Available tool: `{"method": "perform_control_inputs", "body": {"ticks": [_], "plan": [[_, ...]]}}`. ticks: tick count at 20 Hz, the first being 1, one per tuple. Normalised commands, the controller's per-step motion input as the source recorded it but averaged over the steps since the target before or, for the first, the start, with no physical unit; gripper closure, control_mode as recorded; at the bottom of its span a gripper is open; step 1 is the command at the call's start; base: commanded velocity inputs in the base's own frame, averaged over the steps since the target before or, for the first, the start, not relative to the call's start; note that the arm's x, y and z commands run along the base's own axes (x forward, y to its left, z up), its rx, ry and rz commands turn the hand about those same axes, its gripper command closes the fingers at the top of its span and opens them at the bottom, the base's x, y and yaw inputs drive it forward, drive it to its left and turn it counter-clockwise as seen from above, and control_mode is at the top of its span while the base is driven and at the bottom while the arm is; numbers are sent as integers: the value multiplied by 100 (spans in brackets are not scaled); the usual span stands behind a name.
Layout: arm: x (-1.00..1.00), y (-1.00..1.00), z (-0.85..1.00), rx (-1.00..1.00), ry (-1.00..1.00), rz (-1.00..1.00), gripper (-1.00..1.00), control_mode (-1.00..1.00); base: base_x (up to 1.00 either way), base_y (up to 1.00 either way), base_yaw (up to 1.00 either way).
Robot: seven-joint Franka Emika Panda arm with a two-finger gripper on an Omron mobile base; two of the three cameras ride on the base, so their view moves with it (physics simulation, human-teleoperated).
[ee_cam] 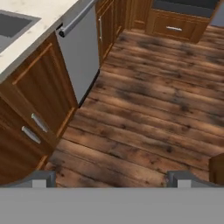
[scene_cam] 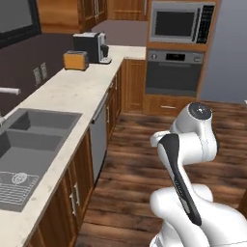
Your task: Four empty soda cans are scattered around the kitchen. Gather all the cans and cluster them next to the stove for recycling.
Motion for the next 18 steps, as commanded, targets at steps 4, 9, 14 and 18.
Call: {"method": "perform_control_inputs", "body": {"ticks": [4, 9, 14, 18], "plan": [[0, 0, 0, 0, 0, 0, -100, 100, 0, -31, -39], [0, 0, 0, 0, 0, 0, -100, 100, 8, -25, -37], [0, 0, 0, 0, 0, 0, -100, 100, 46, -5, -28], [0, 0, 0, 0, 0, 0, -100, 100, 62, 0, -23]]}}
